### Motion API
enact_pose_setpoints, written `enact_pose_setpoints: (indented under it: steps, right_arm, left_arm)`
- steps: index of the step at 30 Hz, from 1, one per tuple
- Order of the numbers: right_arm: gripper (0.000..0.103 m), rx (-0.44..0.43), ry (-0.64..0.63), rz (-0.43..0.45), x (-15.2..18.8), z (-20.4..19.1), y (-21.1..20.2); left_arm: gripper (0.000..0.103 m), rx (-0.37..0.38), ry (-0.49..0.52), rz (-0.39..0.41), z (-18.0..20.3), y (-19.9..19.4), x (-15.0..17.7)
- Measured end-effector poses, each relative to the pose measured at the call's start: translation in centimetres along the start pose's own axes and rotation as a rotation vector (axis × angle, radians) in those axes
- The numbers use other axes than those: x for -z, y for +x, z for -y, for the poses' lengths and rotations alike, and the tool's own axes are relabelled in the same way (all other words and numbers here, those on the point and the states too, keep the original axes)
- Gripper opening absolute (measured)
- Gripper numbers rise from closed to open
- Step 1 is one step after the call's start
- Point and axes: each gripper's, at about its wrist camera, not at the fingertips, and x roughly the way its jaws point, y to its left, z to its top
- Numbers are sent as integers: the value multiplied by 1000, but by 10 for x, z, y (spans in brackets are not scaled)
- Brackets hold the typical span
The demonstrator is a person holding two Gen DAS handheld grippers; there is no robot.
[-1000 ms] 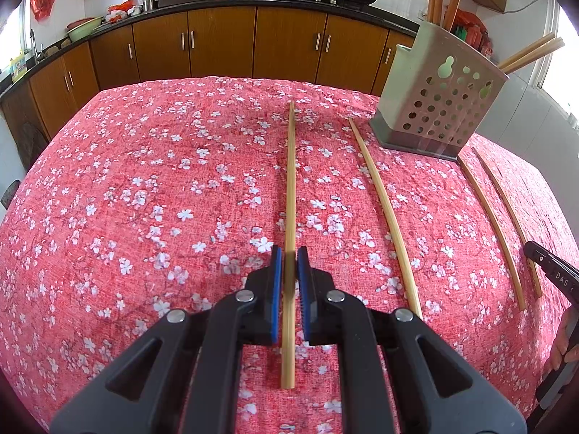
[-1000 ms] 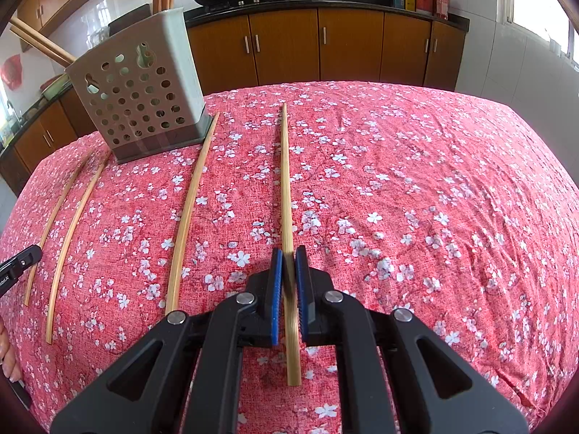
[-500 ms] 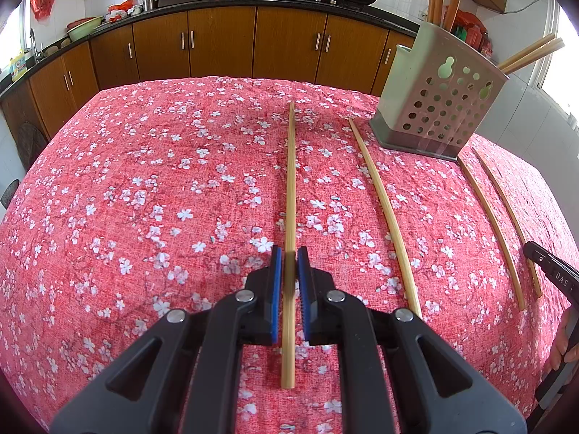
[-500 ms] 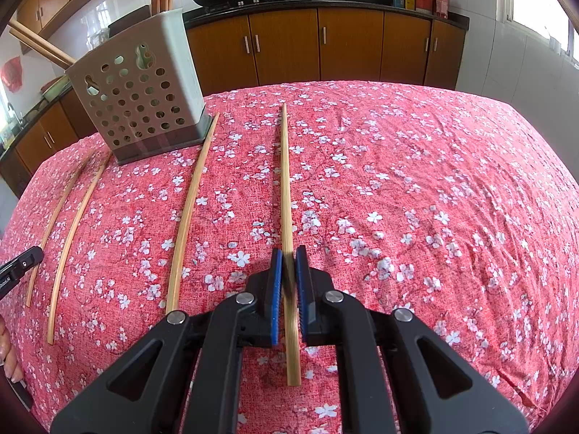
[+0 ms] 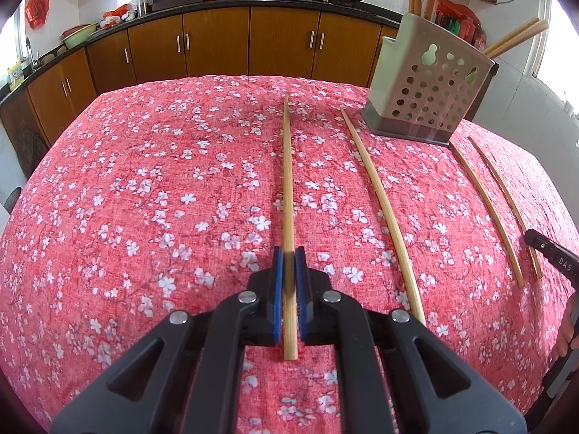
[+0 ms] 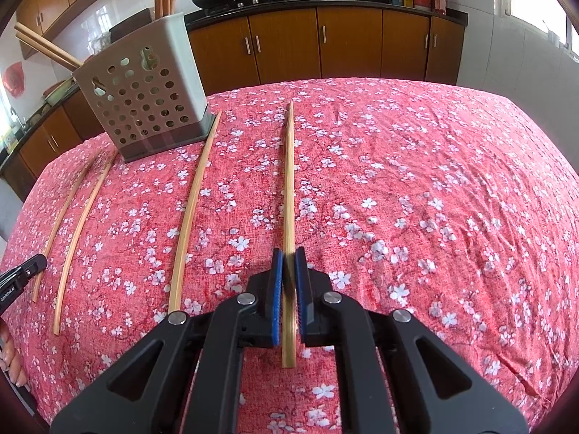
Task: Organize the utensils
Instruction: 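Lift both held chopsticks upright and carry them above the grey holder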
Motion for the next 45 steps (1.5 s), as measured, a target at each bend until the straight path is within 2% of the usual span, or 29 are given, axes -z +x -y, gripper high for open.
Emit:
enact_pose_setpoints:
  steps: [5,10,16,22,29,37,45]
  right_arm:
    - [8,-14,5,96,-6,2,-33]
    - [8,-17,3,156,-15,1,-56]
    - [8,-22,11,196,-24,0,-68]
    - [8,-51,32,316,-43,1,-96]
    - [8,-71,56,373,-55,6,-111]
    - [8,-87,39,448,-78,-3,-133]
    - [8,-160,9,545,-107,-19,-167]
  left_arm:
    - [8,16,-6,61,-3,-25,-3]
    - [8,32,-22,142,-7,-53,-13]
    - [8,39,-28,194,-5,-70,-23]
    - [8,51,-32,281,-3,-99,-40]
    - [8,52,-43,356,-5,-124,-55]
    - [7,63,-1,415,3,-147,-76]
    - [7,118,37,490,22,-175,-104]
